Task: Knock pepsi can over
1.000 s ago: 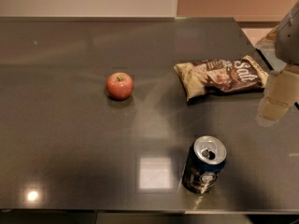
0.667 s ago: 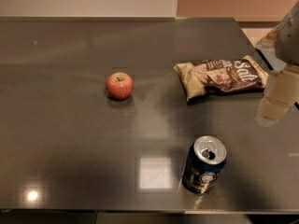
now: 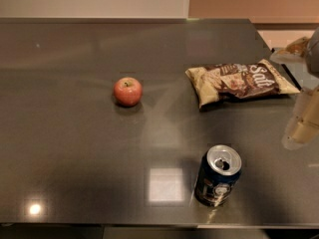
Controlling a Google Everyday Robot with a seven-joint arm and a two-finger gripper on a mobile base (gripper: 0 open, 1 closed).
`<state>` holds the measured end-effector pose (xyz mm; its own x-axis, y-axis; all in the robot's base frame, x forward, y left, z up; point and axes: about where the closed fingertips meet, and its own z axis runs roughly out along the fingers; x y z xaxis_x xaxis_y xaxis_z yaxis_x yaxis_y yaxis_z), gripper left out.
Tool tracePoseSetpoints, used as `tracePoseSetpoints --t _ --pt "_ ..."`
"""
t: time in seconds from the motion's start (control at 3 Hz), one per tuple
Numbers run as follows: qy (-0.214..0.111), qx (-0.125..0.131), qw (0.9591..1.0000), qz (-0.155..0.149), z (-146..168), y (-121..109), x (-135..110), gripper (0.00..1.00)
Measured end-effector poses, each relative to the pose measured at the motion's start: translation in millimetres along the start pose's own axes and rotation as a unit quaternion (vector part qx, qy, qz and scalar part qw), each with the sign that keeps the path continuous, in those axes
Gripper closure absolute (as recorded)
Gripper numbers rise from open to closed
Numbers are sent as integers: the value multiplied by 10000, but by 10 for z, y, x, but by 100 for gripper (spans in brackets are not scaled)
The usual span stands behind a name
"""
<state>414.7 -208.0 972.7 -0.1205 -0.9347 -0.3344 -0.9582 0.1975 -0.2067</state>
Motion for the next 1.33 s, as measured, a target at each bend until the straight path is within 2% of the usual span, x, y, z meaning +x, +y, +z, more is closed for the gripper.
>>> tracePoseSetpoints --t 0.33,0.67,1.33 --pt "-550 -274 9981 -65 3 228 -9 0" --pt "-1019 -452 9937 -135 3 411 -5 0" --pt "-1903 -745 9784 -315 136 737 -48 0"
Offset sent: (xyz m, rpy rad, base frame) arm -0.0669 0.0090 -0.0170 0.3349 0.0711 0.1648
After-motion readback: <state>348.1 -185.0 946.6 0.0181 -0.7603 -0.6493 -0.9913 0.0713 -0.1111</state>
